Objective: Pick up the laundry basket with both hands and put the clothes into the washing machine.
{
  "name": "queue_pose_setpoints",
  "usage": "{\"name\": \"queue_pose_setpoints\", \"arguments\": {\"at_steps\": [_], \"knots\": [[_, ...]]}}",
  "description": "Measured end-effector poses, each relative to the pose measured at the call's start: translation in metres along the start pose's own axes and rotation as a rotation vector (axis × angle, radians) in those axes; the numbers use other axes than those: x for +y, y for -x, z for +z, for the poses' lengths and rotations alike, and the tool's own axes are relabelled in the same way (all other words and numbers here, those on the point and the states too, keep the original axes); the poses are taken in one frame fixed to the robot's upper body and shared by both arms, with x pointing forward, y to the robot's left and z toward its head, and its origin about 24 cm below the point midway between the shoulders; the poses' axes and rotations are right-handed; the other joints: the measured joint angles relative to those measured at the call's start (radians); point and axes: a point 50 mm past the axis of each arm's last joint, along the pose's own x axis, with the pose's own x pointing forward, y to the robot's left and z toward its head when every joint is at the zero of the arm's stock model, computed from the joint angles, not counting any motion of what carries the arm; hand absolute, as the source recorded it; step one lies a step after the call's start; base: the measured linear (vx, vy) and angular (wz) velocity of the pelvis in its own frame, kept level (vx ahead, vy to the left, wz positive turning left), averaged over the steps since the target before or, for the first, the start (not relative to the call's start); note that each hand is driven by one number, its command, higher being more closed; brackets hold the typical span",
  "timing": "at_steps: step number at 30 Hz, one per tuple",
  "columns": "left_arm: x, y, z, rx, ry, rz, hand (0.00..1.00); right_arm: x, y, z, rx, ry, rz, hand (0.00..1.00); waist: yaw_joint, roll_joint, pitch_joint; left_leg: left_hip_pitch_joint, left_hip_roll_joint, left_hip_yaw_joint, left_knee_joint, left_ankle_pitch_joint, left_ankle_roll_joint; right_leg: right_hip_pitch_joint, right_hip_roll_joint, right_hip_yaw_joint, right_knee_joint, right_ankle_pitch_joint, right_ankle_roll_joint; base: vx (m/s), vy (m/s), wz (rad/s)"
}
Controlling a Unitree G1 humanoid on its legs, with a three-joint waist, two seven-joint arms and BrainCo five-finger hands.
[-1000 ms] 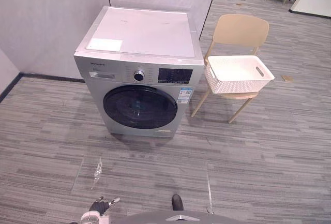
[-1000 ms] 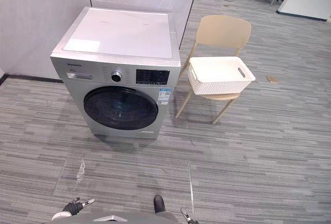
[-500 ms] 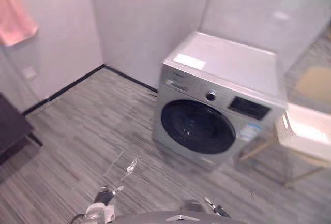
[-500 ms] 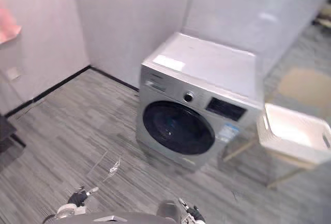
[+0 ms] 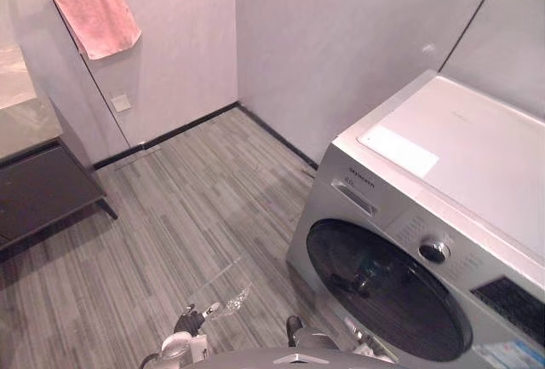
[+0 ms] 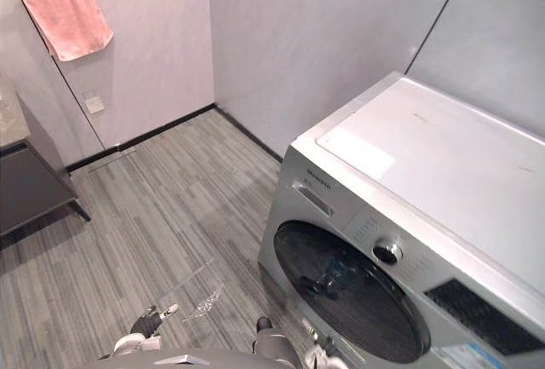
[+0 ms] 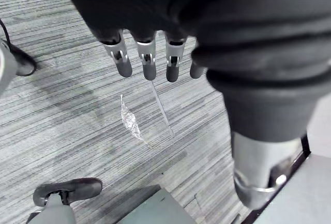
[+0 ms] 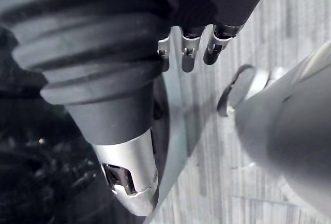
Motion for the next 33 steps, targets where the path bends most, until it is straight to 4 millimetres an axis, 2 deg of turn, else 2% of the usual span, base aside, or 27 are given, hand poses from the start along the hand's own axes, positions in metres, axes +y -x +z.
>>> {"name": "queue_pose_setpoints", "arguments": {"at_steps": [1, 2, 4, 5, 6, 7, 8, 9, 10, 11, 12, 14, 15, 16, 17, 18, 23, 25, 26, 27, 28, 29, 31, 32, 33], "knots": [[0.000, 0.000, -0.002, 0.008, 0.000, 0.000, 0.00, 0.002, -0.001, 0.003, -0.007, 0.003, 0.004, 0.00, -0.003, -0.007, 0.004, -0.003, 0.000, 0.002, 0.024, 0.027, -0.004, 0.020, 0.000, -0.011, -0.006, -0.007, -0.011, 0.31, -0.360, 0.50], [0.000, 0.000, -0.002, 0.009, 0.002, 0.001, 0.00, 0.003, -0.002, 0.005, -0.006, 0.009, 0.003, 0.00, -0.008, -0.003, 0.005, -0.020, 0.002, 0.024, 0.104, 0.085, -0.024, 0.090, 0.002, -0.047, -0.034, -0.023, -0.037, 0.22, -0.257, 0.46], [0.001, 0.000, -0.002, 0.006, 0.002, 0.003, 0.00, -0.001, -0.002, -0.001, 0.029, 0.011, -0.017, 0.00, -0.008, -0.017, 0.021, -0.041, 0.019, 0.082, 0.212, 0.145, -0.048, 0.162, 0.009, -0.074, -0.055, -0.035, -0.056, 0.26, -0.307, 0.44], [0.002, 0.000, 0.002, -0.007, 0.001, 0.004, 0.00, -0.003, 0.000, -0.009, 0.055, 0.015, -0.026, 0.00, -0.006, -0.015, 0.036, -0.069, 0.046, 0.157, 0.315, 0.191, -0.042, 0.216, 0.014, -0.095, -0.067, -0.046, -0.072, 0.20, -0.250, 0.45], [0.004, 0.000, 0.003, -0.015, -0.001, 0.008, 0.00, -0.006, 0.002, -0.014, 0.068, 0.016, -0.033, 0.00, -0.008, -0.015, 0.051, -0.106, 0.092, 0.251, 0.414, 0.220, -0.019, 0.253, 0.021, -0.125, -0.072, -0.057, -0.087, 0.12, -0.164, 0.43], [0.005, 0.000, 0.004, -0.016, -0.002, 0.010, 0.00, -0.008, 0.003, -0.016, 0.073, 0.016, -0.038, 0.00, -0.012, -0.012, 0.055, -0.123, 0.117, 0.298, 0.447, 0.229, -0.007, 0.270, 0.022, -0.144, -0.076, -0.061, -0.092, 0.07, -0.118, 0.49], [0.006, -0.001, 0.004, -0.017, -0.004, 0.013, 0.00, -0.013, 0.004, -0.019, 0.077, 0.015, -0.050, 0.00, -0.019, -0.011, 0.063, -0.125, 0.166, 0.391, 0.464, 0.249, 0.014, 0.303, 0.020, -0.170, -0.082, -0.065, -0.090, 0.06, -0.078, 0.75], [0.007, -0.001, 0.004, -0.017, -0.009, 0.015, 0.00, -0.019, 0.006, -0.022, 0.079, 0.012, -0.066, 0.00, -0.029, -0.012, 0.064, -0.117, 0.191, 0.459, 0.439, 0.238, 0.006, 0.327, 0.007, -0.202, -0.092, -0.066, -0.090, 0.07, -0.052, 0.96], [0.007, -0.001, 0.005, -0.020, -0.017, 0.014, 0.00, -0.022, 0.007, -0.024, 0.084, 0.009, -0.073, 0.00, -0.033, -0.014, 0.065, -0.114, 0.191, 0.480, 0.416, 0.210, -0.002, 0.331, -0.002, -0.223, -0.095, -0.067, -0.087, 0.05, -0.008, 1.30], [0.007, -0.001, 0.006, -0.024, -0.045, 0.007, 0.00, -0.025, 0.009, -0.026, 0.087, 0.001, -0.083, 0.00, -0.035, -0.020, 0.066, -0.105, 0.175, 0.505, 0.347, 0.137, -0.020, 0.329, -0.027, -0.249, -0.100, -0.080, -0.069, 0.00, 0.103, 1.45], [0.006, -0.001, 0.007, -0.023, -0.072, -0.003, 0.00, -0.028, 0.008, -0.023, 0.074, -0.009, -0.094, 0.00, -0.036, -0.014, 0.069, -0.106, 0.128, 0.511, 0.232, 0.025, -0.055, 0.307, -0.052, -0.256, -0.098, -0.104, -0.061, -0.01, 0.100, 1.33], [0.006, -0.001, 0.007, -0.024, -0.108, -0.007, 0.00, -0.028, 0.007, -0.018, 0.062, -0.005, -0.091, 0.00, -0.030, 0.014, 0.080, -0.094, 0.075, 0.529, 0.020, -0.007, -0.060, 0.269, -0.059, -0.274, -0.076, -0.110, -0.054, -0.07, 0.208, 0.85], [0.019, -0.001, 0.008, -0.021, -0.149, 0.019, 0.00, -0.020, 0.006, -0.020, 0.071, 0.000, -0.072, 0.00, -0.020, 0.005, 0.089, -0.073, 0.037, 0.559, -0.075, 0.019, -0.041, 0.237, -0.066, -0.221, -0.049, -0.113, -0.038, -0.12, 0.288, 0.67], [0.029, -0.001, 0.008, -0.017, -0.162, 0.044, 0.00, -0.018, 0.006, -0.021, 0.074, 0.008, -0.065, 0.00, -0.022, -0.008, 0.092, -0.073, 0.019, 0.549, -0.097, 0.029, -0.031, 0.240, -0.063, -0.149, -0.071, -0.105, -0.030, -0.08, 0.214, 0.43], [0.035, -0.001, 0.008, -0.013, -0.162, 0.060, 0.00, -0.016, 0.005, -0.021, 0.076, 0.010, -0.061, 0.00, -0.018, -0.024, 0.095, -0.069, 0.010, 0.550, -0.096, 0.031, -0.026, 0.247, -0.065, -0.129, -0.078, -0.103, -0.028, -0.04, 0.157, 0.05], [0.045, 0.002, 0.001, 0.007, -0.132, 0.089, 0.00, -0.015, 0.005, -0.022, 0.082, 0.009, -0.060, 0.00, -0.016, -0.019, 0.100, -0.063, -0.001, 0.557, -0.093, 0.029, -0.020, 0.255, -0.065, -0.100, -0.091, -0.098, -0.028, 0.00, 0.110, -0.20], [0.045, 0.003, -0.007, 0.038, -0.108, 0.100, 0.00, -0.015, 0.007, -0.030, 0.100, 0.018, -0.062, 0.00, -0.027, -0.029, 0.074, -0.014, -0.036, 0.597, -0.160, 0.047, 0.002, 0.267, -0.085, -0.050, -0.143, -0.064, -0.002, 0.00, 0.085, -0.27], [0.042, 0.002, -0.005, 0.035, -0.107, 0.091, 0.00, -0.017, 0.008, -0.031, 0.105, 0.022, -0.066, 0.00, -0.028, -0.044, 0.076, -0.003, -0.051, 0.595, -0.174, 0.051, 0.007, 0.266, -0.100, -0.050, -0.128, -0.072, 0.009, 0.01, 0.058, 0.04], [0.040, 0.001, -0.003, 0.030, -0.105, 0.085, 0.00, -0.018, 0.009, -0.033, 0.109, 0.015, -0.070, 0.00, -0.028, -0.048, 0.084, 0.016, -0.074, 0.589, -0.188, 0.053, 0.017, 0.261, -0.126, -0.052, -0.080, -0.092, 0.039, 0.01, 0.055, 0.17], [0.038, 0.001, -0.003, 0.029, -0.103, 0.080, 0.00, -0.020, 0.009, -0.033, 0.106, 0.014, -0.073, 0.00, -0.027, -0.052, 0.086, 0.020, -0.078, 0.584, -0.192, 0.050, 0.023, 0.251, -0.136, -0.052, -0.045, -0.100, 0.054, 0.01, 0.054, 0.31], [0.031, -0.001, 0.001, 0.017, -0.099, 0.065, 0.00, -0.022, 0.010, -0.031, 0.088, 0.012, -0.069, 0.00, -0.028, -0.054, 0.090, 0.024, -0.083, 0.568, -0.194, 0.039, 0.029, 0.195, -0.142, -0.045, 0.084, -0.101, 0.056, 0.02, 0.029, 0.51], [0.032, -0.001, 0.002, 0.014, -0.101, 0.066, 0.00, -0.022, 0.011, -0.029, 0.071, 0.008, -0.061, 0.00, -0.036, -0.054, 0.093, 0.031, -0.082, 0.544, -0.187, 0.036, 0.030, 0.141, -0.139, -0.039, 0.229, -0.075, 0.041, 0.03, 0.026, 0.61], [0.032, -0.001, 0.003, 0.009, -0.095, 0.068, 0.00, -0.024, 0.014, -0.035, 0.080, 0.002, -0.067, 0.00, -0.025, -0.054, 0.106, 0.065, -0.068, 0.529, -0.185, 0.034, 0.042, 0.093, -0.120, -0.017, 0.378, -0.008, 0.030, 0.07, 0.005, 0.38], [0.032, 0.000, 0.002, 0.011, -0.094, 0.070, 0.00, -0.023, 0.013, -0.034, 0.074, 0.004, -0.060, 0.00, -0.022, -0.048, 0.109, 0.072, -0.059, 0.525, -0.185, 0.033, 0.042, 0.076, -0.114, -0.015, 0.410, -0.012, 0.020, 0.08, -0.034, 0.18], [0.034, 0.000, 0.003, 0.007, -0.096, 0.076, 0.00, -0.022, 0.013, -0.033, 0.064, 0.007, -0.053, 0.00, -0.021, -0.052, 0.106, 0.077, -0.044, 0.514, -0.182, 0.025, 0.041, 0.060, -0.098, -0.019, 0.420, -0.055, 0.003, 0.08, -0.070, 0.22]]}}
